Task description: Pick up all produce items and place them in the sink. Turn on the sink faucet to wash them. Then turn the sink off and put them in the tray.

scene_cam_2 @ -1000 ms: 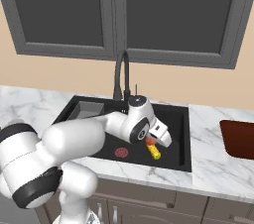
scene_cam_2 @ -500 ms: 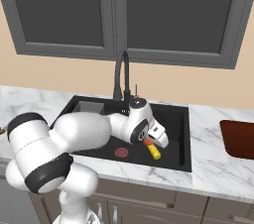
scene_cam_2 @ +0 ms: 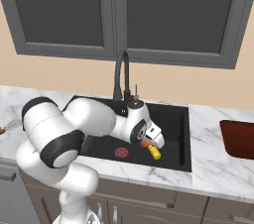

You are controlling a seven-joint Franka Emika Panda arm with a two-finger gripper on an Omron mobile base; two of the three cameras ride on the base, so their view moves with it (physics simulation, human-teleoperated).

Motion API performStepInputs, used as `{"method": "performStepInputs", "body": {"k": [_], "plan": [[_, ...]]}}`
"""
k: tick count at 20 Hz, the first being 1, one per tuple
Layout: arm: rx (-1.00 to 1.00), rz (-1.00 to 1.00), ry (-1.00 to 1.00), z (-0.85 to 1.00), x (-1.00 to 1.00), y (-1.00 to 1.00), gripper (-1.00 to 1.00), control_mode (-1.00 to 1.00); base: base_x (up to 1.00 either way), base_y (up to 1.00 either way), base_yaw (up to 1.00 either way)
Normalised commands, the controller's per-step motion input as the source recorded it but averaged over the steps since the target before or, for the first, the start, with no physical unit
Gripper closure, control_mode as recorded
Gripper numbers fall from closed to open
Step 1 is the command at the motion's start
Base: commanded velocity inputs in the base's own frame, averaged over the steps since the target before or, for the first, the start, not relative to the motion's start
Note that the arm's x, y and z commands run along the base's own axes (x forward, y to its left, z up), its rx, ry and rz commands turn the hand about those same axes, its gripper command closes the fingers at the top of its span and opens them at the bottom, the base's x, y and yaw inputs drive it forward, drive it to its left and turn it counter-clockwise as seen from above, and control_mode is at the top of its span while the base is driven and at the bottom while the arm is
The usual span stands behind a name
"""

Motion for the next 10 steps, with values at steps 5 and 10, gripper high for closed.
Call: {"method": "performStepInputs", "body": {"k": [5, 10], "plan": [[0.03, 0.01, 0.03, -0.21, 0.22, 0.06, 1.00, -1.00, 0.00, 0.00, 0.00], [0.09, 0.03, 0.01, -0.17, 0.25, 0.00, 1.00, -1.00, 0.00, 0.00, 0.00]]}}
